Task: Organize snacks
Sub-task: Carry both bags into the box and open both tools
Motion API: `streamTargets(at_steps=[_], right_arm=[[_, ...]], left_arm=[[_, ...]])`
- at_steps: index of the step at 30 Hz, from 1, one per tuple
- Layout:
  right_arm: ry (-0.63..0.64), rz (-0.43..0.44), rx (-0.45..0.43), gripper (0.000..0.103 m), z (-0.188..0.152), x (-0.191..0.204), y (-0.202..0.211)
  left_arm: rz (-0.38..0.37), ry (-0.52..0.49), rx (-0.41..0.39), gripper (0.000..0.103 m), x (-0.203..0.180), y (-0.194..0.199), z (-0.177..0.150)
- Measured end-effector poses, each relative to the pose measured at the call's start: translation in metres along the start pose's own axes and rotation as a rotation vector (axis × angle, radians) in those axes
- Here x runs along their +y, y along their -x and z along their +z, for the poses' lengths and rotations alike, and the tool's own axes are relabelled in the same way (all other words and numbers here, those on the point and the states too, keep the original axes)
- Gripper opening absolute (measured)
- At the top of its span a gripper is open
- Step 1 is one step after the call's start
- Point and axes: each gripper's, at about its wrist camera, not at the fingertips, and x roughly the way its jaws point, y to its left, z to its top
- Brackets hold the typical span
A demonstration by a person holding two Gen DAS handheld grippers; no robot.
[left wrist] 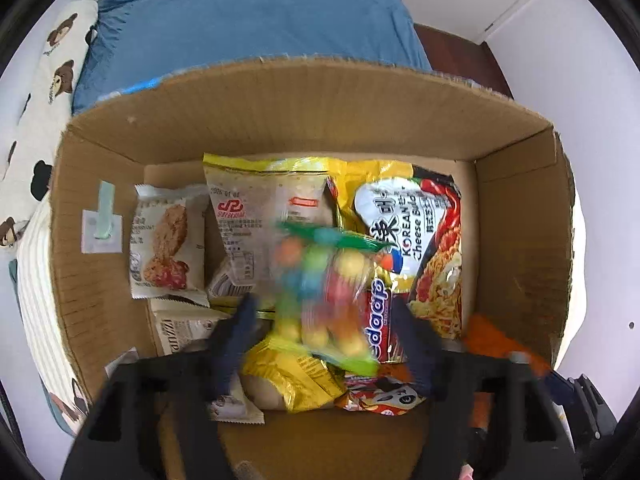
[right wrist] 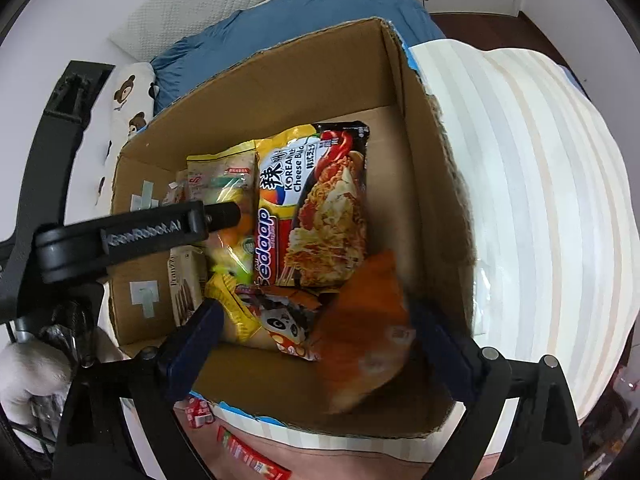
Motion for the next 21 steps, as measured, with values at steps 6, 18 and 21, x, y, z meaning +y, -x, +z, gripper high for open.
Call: streamTargets(at_steps=[6,18,21], right_arm=[[0.000,-0.008,-0.003,0.098,-0.004,0.000,0.004],[0.067,-0.089,-0.092,0.100,-0.023,0.016,0.024],[0.081,-0.099,-0.121,0.100,-0.033,0.016,0.035]], left_arm=[[-0.009,0.025,-0.049,0.090,0.007,0.018,-0.006],[0.011,0.037,-0.193,0.101,0.023,0.064,-0.067],[0.021,0.034,-0.232,0.101,0.025,0.074,-0.085]])
